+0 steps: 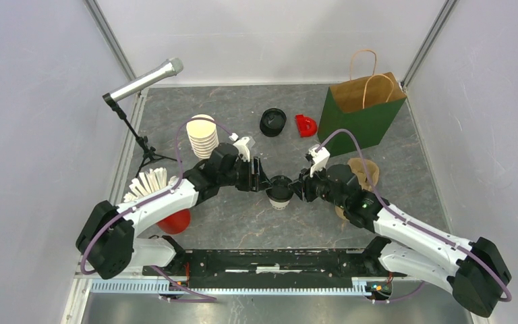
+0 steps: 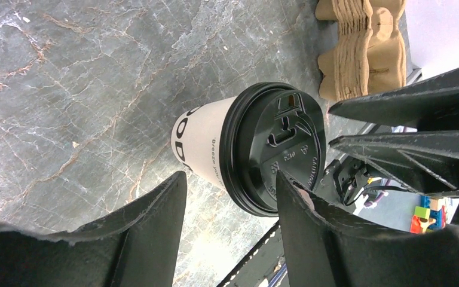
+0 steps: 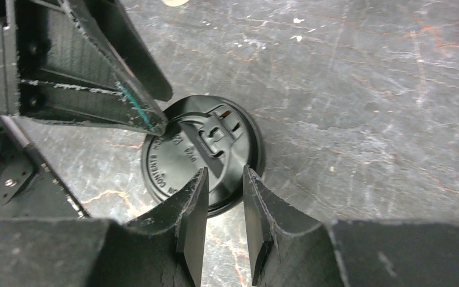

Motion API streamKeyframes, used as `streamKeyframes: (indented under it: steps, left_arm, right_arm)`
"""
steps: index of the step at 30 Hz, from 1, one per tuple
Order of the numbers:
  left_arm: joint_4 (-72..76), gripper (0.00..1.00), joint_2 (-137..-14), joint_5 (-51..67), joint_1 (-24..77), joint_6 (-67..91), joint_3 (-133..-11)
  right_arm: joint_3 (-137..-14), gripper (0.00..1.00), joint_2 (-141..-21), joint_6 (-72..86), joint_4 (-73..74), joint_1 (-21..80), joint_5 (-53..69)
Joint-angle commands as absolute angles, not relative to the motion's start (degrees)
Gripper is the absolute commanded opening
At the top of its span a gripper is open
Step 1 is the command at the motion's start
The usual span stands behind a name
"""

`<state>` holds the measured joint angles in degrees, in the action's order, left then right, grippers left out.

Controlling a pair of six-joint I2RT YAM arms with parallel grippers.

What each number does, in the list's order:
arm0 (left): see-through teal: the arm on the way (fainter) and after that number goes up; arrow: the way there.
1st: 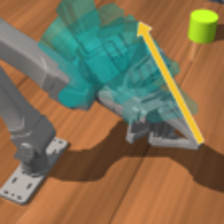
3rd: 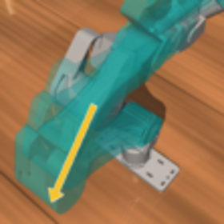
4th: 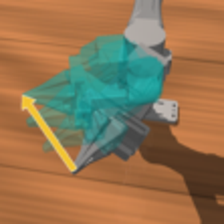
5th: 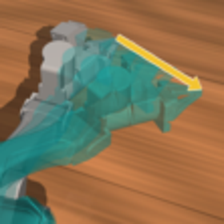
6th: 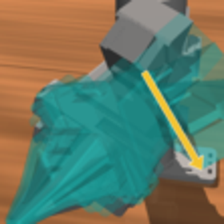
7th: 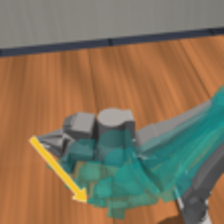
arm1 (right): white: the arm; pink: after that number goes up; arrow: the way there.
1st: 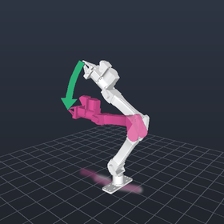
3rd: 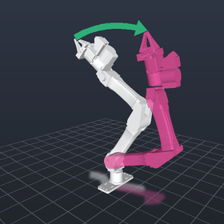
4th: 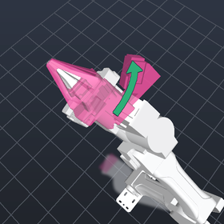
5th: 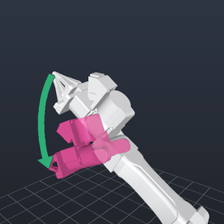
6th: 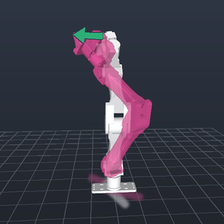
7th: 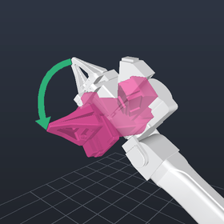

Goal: Pack the takeout coffee

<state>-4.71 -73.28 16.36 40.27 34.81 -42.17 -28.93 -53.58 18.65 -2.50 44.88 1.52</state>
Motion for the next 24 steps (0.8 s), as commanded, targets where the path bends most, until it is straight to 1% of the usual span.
streamKeyframes:
  steps: [1,4,8,13,19,24]
  left_arm:
    - [-3.5,0.63,-70.8,16.6,40.4,32.4,-43.6]
    - [-2.1,0.63,-70.5,17.9,40.3,32.9,-42.8]
    - [-2.4,0.61,-70.5,18.0,40.1,32.8,-42.3]
    - [-0.9,0.56,-71.0,18.7,40.0,33.6,-41.1]
    - [2.4,0.56,-72.4,20.7,40.0,35.2,-39.1]
    - [3.5,0.57,-73.3,21.4,40.0,35.7,-38.0]
  right_arm:
    - [-30.8,0.32,-54.5,21.0,-6.3,44.8,8.3]
    - [-30.5,0.31,-55.2,21.9,-9.0,44.8,11.4]
    - [-30.9,0.30,-56.2,22.4,-10.6,44.8,12.5]
    - [-30.6,0.29,-58.3,22.2,-12.5,44.8,14.5]
    - [-28.2,0.29,-61.5,19.7,-13.5,44.7,10.6]
    - [-24.0,0.28,-62.6,20.6,-16.3,44.6,10.0]
